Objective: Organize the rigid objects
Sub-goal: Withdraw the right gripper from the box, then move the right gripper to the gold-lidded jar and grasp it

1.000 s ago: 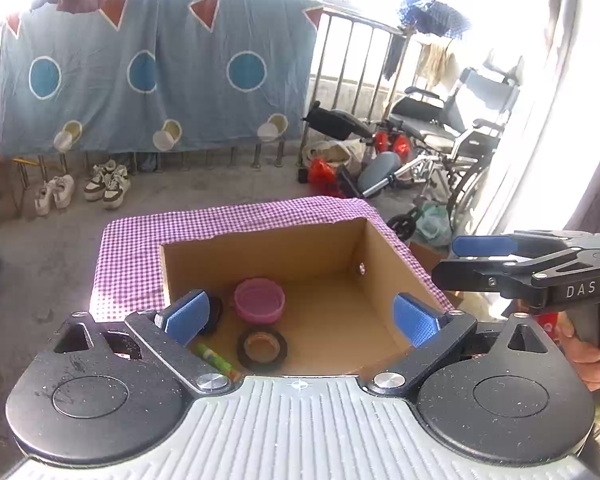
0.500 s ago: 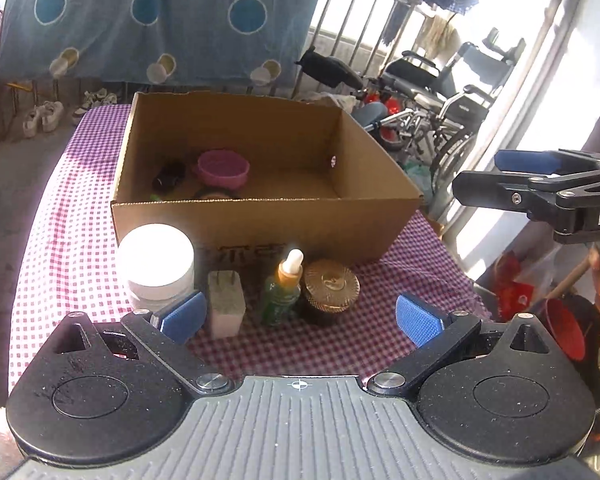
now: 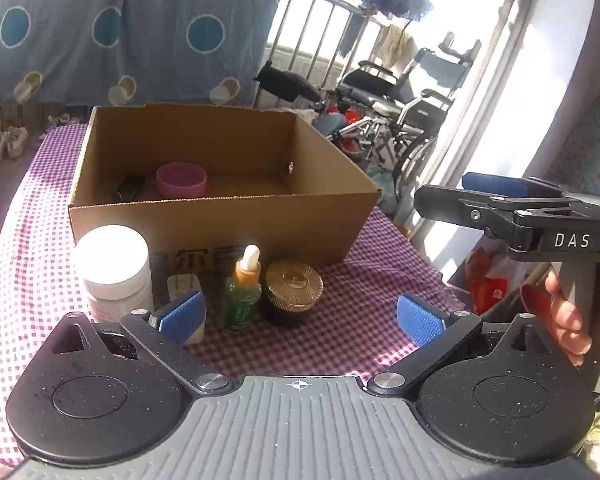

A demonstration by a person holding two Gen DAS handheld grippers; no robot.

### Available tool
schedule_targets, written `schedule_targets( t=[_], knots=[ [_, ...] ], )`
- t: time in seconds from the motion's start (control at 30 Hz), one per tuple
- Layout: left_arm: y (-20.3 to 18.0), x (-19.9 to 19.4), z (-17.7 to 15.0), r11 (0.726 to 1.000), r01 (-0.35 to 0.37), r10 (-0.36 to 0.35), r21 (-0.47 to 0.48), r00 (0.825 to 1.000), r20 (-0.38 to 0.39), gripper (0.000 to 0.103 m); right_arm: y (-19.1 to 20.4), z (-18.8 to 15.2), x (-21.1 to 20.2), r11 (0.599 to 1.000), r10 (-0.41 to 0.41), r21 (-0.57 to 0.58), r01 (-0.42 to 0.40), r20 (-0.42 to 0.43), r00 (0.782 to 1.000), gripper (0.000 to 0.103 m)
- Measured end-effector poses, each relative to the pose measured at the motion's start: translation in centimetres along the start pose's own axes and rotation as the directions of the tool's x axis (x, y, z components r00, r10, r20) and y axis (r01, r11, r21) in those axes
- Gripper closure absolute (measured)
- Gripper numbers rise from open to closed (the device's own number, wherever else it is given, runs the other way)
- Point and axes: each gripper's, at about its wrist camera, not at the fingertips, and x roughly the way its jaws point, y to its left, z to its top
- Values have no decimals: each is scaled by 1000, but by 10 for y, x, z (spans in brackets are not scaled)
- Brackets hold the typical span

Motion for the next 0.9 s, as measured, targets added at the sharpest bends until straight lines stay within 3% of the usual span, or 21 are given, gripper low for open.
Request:
schedule_targets(
  t=[0.27, 0.43, 0.5, 0.57, 0.67, 0.9],
  knots=[
    [-22, 51, -23, 985, -75, 86, 157, 994, -61, 1, -38, -39, 25, 960, 64, 274, -53, -31, 997, 0],
    [-31, 70, -33, 969, -116, 127, 217, 991, -33, 3, -56, -48, 49, 925, 142, 361, -115, -50, 989, 3],
    [-34, 77, -37, 964, -134, 146, 230, 988, -38, 8, -59, -49, 63, 899, 206, 409, -158, -75, 976, 23],
    [-33, 83, -37, 967, -128, 143, 221, 988, -55, 18, -63, -52, 77, 871, 259, 455, -186, -102, 960, 35],
    [-33, 91, -35, 967, -124, 143, 222, 987, -71, 28, -62, -57, 95, 849, 309, 485, -212, -130, 942, 42],
    [-29, 102, -28, 975, -126, 144, 183, 985, -91, 35, -62, -63, 119, 820, 366, 521, -237, -160, 917, 62]
  ],
)
